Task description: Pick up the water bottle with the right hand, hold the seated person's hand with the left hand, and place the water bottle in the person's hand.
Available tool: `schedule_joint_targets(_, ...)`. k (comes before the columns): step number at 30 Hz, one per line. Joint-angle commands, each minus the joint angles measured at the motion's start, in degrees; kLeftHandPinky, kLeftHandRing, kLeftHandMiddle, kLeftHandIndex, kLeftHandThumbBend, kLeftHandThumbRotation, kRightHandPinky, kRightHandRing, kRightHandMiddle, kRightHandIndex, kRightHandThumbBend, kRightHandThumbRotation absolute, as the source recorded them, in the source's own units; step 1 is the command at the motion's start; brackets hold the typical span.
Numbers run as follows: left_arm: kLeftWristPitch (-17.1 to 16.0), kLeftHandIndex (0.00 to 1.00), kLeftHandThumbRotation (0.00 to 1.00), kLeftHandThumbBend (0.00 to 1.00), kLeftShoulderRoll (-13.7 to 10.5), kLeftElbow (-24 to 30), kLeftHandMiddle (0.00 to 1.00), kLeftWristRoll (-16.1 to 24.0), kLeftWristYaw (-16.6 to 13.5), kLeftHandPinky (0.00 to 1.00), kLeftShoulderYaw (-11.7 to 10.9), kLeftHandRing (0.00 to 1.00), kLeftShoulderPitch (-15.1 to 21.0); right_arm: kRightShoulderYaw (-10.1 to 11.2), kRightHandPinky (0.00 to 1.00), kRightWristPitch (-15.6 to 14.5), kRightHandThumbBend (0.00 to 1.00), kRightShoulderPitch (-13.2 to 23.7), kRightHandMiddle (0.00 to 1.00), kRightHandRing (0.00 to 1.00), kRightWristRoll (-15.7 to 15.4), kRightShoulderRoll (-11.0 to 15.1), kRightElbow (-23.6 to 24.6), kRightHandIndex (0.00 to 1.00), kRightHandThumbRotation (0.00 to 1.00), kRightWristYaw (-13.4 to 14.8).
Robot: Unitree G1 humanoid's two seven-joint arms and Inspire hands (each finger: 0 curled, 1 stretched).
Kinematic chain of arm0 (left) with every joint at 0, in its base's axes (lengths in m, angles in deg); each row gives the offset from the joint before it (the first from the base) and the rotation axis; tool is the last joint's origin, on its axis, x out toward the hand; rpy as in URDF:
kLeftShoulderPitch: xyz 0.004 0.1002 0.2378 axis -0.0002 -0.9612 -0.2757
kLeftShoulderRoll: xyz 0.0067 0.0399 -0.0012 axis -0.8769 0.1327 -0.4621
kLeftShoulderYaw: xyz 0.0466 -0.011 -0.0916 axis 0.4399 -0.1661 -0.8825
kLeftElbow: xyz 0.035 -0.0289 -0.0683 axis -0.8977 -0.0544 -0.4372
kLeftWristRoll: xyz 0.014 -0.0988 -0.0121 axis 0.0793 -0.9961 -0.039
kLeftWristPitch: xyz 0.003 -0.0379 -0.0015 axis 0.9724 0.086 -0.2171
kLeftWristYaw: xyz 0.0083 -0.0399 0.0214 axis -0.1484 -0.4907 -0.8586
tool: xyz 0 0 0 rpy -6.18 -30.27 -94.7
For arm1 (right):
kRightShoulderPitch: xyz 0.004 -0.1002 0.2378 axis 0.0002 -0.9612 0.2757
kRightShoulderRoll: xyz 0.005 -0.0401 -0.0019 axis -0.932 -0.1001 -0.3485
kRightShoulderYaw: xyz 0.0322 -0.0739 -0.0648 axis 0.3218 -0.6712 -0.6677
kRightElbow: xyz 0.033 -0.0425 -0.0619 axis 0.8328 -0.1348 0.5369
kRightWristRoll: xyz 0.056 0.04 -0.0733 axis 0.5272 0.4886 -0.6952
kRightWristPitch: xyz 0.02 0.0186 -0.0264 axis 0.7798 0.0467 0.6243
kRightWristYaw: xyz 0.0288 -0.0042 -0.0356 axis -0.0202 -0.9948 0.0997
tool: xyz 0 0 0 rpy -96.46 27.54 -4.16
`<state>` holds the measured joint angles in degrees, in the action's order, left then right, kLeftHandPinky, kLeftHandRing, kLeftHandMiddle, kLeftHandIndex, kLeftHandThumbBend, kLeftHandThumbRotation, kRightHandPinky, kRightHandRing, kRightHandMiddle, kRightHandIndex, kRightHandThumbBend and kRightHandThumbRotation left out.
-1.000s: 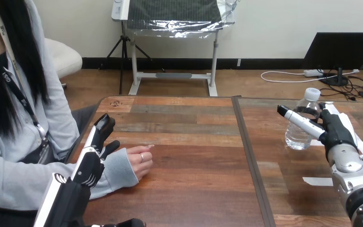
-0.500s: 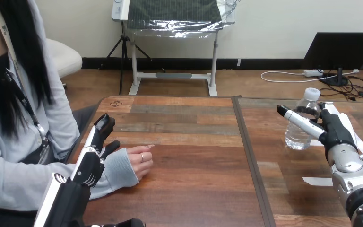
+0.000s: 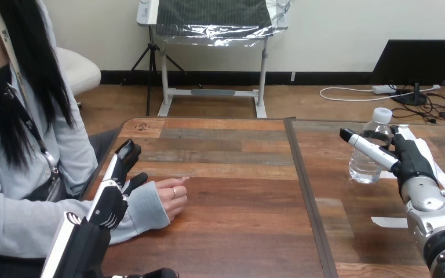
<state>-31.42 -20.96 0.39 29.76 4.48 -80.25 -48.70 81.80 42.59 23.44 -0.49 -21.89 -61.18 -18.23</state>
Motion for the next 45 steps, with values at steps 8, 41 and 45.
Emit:
schedule_joint_targets(8,-0.1,1.00,0.56,1.00,-0.9,2.5,1.00,-0.8,-0.4,0.91,-0.8,1.00,2.0,-0.5,0.90,2.1,1.00,4.5,1.00,0.95,-0.3,-0.5,0.9,1.00,0.58,0.3)
schedule_joint_targets(41,-0.3,1.00,0.57,1.00,-0.7,1.0,1.00,-0.9,0.3,0.91,-0.3,1.00,3.5,-0.1,0.91,2.8,1.00,4.1,0.99,0.96,0.0,-0.1,1.0,1.00,0.58,0.0)
schedule_joint_targets(45,-0.2,1.00,0.58,1.00,-0.8,0.9,1.00,-0.6,0.2,0.91,-0.5,1.00,3.6,-0.6,0.91,2.9,1.00,4.0,1.00,0.96,-0.4,0.0,1.0,1.00,0.58,0.3)
